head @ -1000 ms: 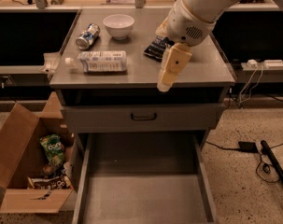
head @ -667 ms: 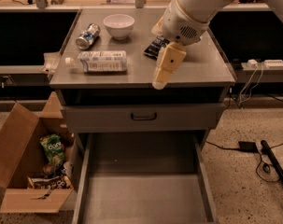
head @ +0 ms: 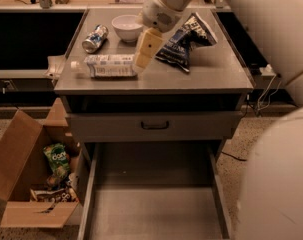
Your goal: Place blue plastic bottle into middle drawer
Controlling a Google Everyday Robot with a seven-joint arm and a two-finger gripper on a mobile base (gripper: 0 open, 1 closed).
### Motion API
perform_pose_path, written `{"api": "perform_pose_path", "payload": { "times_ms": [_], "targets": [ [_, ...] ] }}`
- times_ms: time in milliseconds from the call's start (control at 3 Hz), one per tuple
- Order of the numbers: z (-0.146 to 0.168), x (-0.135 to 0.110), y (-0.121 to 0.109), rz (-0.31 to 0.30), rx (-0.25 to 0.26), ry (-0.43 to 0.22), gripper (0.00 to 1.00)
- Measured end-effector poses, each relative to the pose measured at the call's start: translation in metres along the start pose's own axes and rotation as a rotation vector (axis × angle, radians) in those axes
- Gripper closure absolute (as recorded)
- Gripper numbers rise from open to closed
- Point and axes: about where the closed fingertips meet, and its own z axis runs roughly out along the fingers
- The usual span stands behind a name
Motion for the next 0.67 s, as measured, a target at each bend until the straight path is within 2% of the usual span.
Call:
{"api": "perform_pose_path", "payload": {
  "times_ms": [333,667],
  "targets": [
    [0.025,-0.045,-0.029,0.023,-0.018,-0.06,0.0],
    [0.051,-0.055,-0.049,0.05,-0.02,-0.105,0.0]
  ]
}}
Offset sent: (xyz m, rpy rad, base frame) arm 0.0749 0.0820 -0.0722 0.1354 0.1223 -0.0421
